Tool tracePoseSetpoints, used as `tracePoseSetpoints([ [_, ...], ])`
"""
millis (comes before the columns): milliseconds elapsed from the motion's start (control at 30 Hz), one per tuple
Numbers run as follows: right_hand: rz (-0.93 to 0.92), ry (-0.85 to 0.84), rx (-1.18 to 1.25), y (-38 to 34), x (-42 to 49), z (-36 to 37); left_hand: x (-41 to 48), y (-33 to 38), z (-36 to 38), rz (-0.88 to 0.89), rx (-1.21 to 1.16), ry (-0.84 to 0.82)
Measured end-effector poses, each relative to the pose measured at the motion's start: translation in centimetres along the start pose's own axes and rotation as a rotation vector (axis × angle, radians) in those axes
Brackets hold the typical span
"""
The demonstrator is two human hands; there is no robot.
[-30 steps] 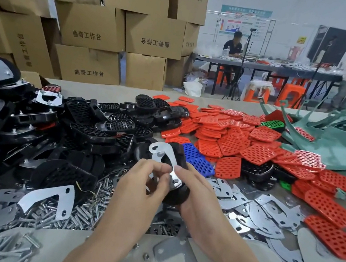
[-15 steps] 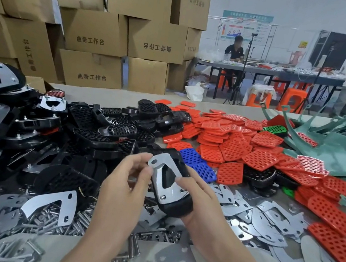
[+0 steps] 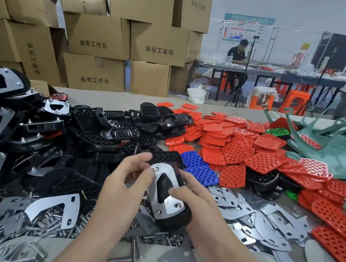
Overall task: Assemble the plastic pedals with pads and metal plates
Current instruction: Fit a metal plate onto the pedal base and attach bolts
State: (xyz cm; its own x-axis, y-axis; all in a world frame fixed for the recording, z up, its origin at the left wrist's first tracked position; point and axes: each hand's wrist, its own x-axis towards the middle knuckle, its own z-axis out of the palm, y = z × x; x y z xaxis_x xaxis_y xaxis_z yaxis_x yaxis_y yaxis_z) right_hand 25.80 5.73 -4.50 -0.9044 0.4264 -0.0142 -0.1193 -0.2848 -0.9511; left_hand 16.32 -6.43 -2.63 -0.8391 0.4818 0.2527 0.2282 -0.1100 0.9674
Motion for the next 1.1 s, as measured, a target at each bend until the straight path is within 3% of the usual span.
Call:
tracePoseSetpoints([
  [533, -0.024, -0.092, 0.074, -0.4, -0.2, -0.3, -0.3, 0.5, 0.5, 0.069, 0.081, -0.127],
  [800, -0.026, -0.131, 0.154, -0.5, -0.2, -0.2, -0.3, 0.5, 0.9, 0.105, 0.13, -0.063],
  [1000, -0.072, -0.016, 0.225, -0.4, 0.1, -0.3, -1.3, -0.4, 1.1, -0.035, 0.104, -0.299],
  [1100, -0.056, 0.012, 0.227, -0.4, 0.1, -0.2, -1.4, -0.6, 1.5, -0.047, 0.109, -0.328],
])
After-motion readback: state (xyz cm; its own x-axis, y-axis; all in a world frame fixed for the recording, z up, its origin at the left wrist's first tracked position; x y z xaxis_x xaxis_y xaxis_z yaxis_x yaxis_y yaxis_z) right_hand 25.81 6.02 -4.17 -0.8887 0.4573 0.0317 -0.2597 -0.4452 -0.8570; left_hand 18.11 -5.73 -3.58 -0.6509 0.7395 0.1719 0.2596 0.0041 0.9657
